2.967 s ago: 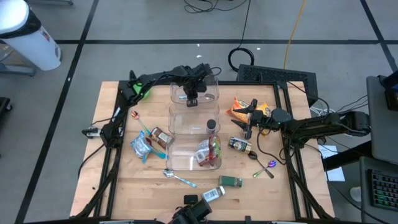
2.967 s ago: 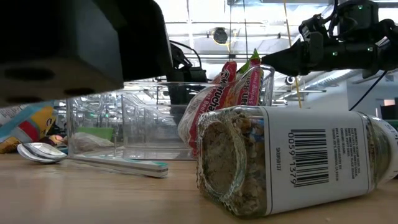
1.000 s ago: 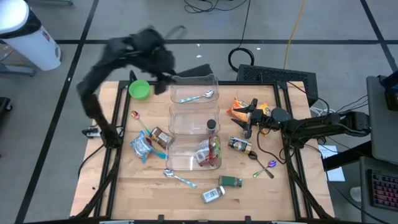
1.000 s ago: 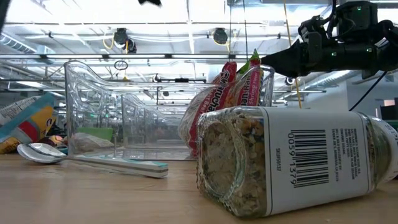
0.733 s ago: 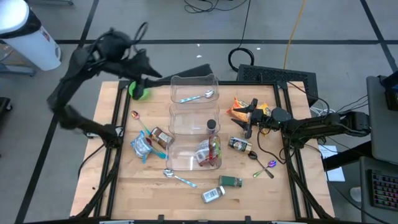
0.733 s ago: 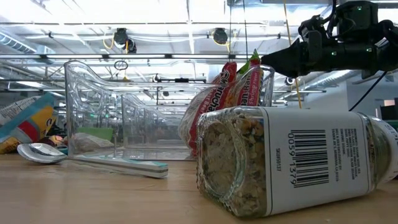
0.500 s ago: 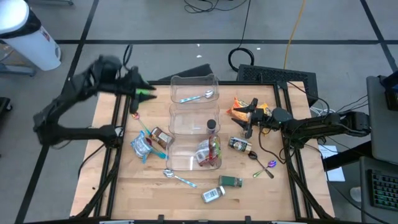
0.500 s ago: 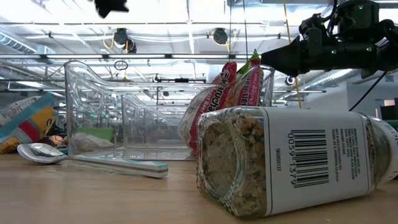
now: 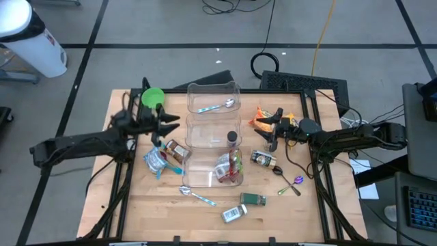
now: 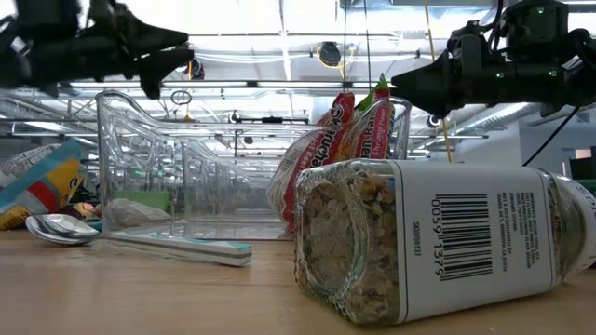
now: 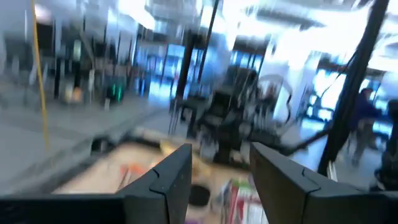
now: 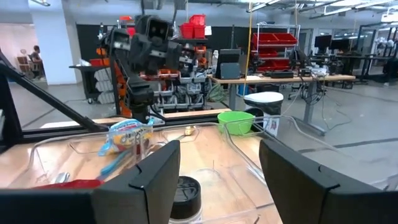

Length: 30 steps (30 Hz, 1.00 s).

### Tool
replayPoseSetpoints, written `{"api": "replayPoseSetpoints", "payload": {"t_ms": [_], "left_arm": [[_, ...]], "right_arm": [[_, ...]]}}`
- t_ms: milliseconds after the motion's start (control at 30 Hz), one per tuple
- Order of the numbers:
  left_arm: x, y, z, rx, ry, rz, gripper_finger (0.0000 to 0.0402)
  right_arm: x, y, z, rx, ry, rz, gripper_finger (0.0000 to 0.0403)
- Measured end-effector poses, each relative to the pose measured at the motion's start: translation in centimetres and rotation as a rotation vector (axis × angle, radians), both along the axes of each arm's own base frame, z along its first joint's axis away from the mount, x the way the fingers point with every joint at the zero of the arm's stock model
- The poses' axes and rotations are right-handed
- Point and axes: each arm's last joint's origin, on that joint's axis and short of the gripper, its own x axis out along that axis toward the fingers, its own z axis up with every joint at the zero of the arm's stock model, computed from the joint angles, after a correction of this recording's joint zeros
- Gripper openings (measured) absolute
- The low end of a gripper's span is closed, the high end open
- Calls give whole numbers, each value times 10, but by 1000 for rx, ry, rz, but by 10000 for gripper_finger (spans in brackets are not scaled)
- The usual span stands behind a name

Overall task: Pick & Place Food Item
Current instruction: Put the brown seasoning bottle into the middle transparent bin

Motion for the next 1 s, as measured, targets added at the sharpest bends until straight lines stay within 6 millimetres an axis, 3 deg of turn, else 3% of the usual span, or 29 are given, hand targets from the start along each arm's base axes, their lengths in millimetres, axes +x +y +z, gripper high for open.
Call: {"api": "replayPoseSetpoints", "payload": {"t_ms": [167, 367, 567, 867, 1000], "left_arm": [[-8, -10, -21, 55, -165, 46, 170], [-9, -15, -8, 41, -297, 61, 170], [-5, -18, -2, 2, -305, 15, 170], [8, -26, -19, 177, -128, 4, 170], [9, -27, -18, 230, -153, 21, 170]], "right_arm": [[0, 0, -2, 44, 13, 4, 212], [3, -1, -8, 152, 28, 12, 212], [8, 1, -16, 255, 33, 18, 212], [16, 8, -19, 220, -20, -36, 212], [19, 8, -21, 206, -34, -34, 212]]}}
